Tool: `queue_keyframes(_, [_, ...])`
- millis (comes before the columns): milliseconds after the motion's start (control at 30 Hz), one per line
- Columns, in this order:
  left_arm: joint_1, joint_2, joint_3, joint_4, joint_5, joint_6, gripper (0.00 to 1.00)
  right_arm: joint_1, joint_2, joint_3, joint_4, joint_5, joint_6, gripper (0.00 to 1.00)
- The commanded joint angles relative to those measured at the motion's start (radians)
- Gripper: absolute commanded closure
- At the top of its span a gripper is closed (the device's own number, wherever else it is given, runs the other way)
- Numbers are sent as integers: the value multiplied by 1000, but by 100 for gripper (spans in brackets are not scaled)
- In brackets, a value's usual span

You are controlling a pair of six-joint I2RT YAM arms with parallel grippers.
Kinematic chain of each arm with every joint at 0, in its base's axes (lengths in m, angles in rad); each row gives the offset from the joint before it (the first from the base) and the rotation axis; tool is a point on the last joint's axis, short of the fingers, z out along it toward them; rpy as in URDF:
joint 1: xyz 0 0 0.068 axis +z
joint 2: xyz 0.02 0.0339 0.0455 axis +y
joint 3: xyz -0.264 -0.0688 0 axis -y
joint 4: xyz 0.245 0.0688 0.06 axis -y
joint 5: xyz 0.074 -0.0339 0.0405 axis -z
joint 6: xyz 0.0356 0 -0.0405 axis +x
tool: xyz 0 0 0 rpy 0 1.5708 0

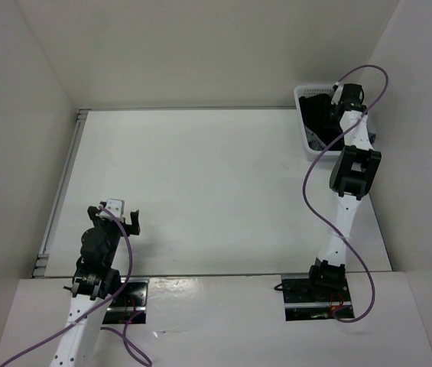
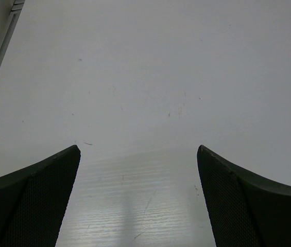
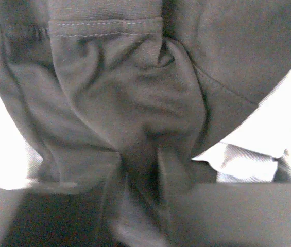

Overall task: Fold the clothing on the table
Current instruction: Grab the skirt from the pile, then move the skirt to the center of the board

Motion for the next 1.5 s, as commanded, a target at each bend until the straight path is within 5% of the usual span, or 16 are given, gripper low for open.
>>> queue_keyframes(0, [-4,-118,-40,27,-13,-19,0,11,23,59,-34,15,-16,73])
queue_keyframes(100, [-4,-118,-40,27,-13,-19,0,11,23,113,-74,-4,-5,99])
queue_keyframes(433, [-4,-118,-40,27,-13,-19,0,-23,-184,520,-283,-276,73,100])
queue_keyframes(733, [-4,-118,-40,27,-13,-19,0,149,-477,477,-414,-822,-42,100])
queue_keyframes(800, [-4,-118,-40,27,-13,-19,0,228,-499,466,-497,-851,-173,74])
queue_keyframes(867, [-4,-118,-40,27,-13,-19,0,287,-510,466,-621,-800,-253,7])
queue_keyframes(900, [-4,-118,-40,27,-13,-19,0,315,-487,466,-644,-678,-263,1])
queue_keyframes(1000, [-4,-118,-40,27,-13,-19,0,350,-441,376,-680,-502,-188,1])
queue_keyframes(1133, [-4,-118,-40,27,-13,-19,0,297,-483,155,-657,-529,-142,1])
queue_keyframes(1367, [-4,-118,-40,27,-13,-19,0,410,-1027,-630,-283,-407,-154,1])
queue_keyframes(1467, [-4,-118,-40,27,-13,-19,0,398,-1213,-779,-223,-379,-154,1])
